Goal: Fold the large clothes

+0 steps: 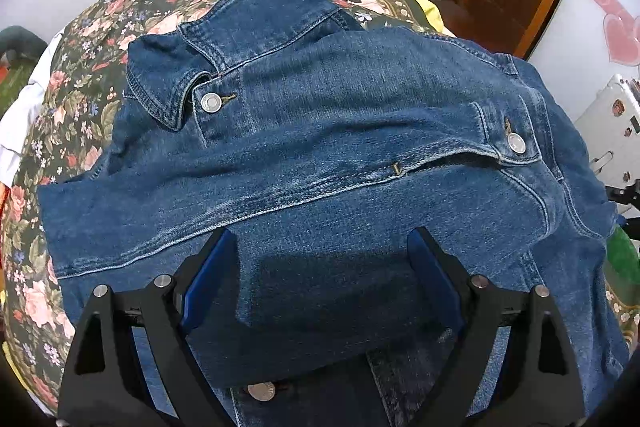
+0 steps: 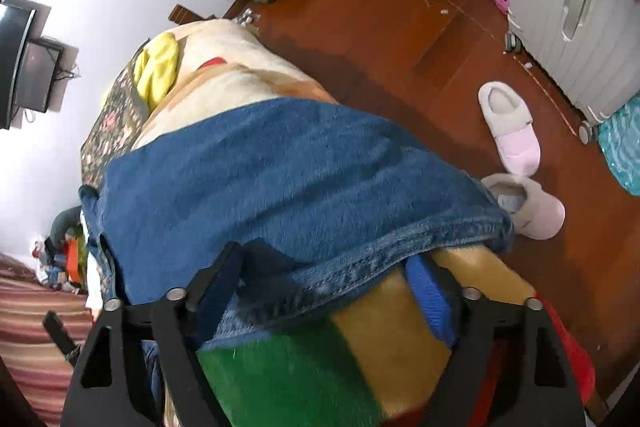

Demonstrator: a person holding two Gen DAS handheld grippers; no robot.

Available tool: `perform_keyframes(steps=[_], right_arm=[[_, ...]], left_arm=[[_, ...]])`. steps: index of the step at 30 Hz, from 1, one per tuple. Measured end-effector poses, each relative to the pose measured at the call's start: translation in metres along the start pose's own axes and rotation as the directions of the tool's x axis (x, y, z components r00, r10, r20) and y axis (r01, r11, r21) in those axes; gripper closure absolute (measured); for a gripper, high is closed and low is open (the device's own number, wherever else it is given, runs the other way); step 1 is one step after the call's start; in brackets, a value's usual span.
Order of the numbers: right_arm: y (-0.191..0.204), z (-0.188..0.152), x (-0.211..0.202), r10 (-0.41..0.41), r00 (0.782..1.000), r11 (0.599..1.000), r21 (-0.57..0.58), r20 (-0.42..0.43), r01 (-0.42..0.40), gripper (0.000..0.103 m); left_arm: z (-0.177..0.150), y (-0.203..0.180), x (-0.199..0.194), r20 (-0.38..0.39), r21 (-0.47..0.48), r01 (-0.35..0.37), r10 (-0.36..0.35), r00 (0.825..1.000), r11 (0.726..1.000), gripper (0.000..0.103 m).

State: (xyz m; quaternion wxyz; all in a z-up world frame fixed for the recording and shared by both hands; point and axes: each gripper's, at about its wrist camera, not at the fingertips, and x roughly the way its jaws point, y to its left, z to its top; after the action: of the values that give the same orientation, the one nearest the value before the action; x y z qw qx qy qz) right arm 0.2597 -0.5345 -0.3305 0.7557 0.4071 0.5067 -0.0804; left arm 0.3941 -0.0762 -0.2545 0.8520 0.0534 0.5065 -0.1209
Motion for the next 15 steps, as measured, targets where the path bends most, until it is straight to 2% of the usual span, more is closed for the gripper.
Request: perform_keyframes(steps=[2, 5, 8, 11, 15], right_arm=[[0.003, 0.005, 0.003, -0.014, 1.0, 1.0, -0.004, 0.014, 0.014, 0.053], [0.009, 0.013, 0.001, -0.009, 0.999, 1.0, -0.015, 0.04, 0.009, 0.074], [0.021, 0.017, -0.007, -0.005, 0.997, 0.999, -0.045, 0.079, 0.009, 0.086], [0.045, 0.017, -0.027, 0.029, 0.992, 0.993, -0.117, 0.122, -0.015, 0.087], [0.092, 0.019, -0.067, 0.118, 0.974, 0.973, -0.218, 0.194, -0.074, 0.09]], left_arm=[[-0.001, -0.001, -0.001, 0.003, 0.001, -0.004, 0.004, 1.0, 1.0, 0.014], [-0.001, -0.004, -0.005, 0.008, 0.016, -0.02, 0.02, 1.0, 1.0, 0.014], [0.0, -0.005, -0.016, 0.05, 0.023, -0.055, 0.054, 0.997, 0.998, 0.014], [-0.001, -0.003, -0.036, 0.11, 0.018, -0.072, 0.07, 0.991, 0.997, 0.014], [-0.004, 0.004, -0.063, 0.167, 0.005, -0.07, 0.068, 0.984, 0.998, 0.014]])
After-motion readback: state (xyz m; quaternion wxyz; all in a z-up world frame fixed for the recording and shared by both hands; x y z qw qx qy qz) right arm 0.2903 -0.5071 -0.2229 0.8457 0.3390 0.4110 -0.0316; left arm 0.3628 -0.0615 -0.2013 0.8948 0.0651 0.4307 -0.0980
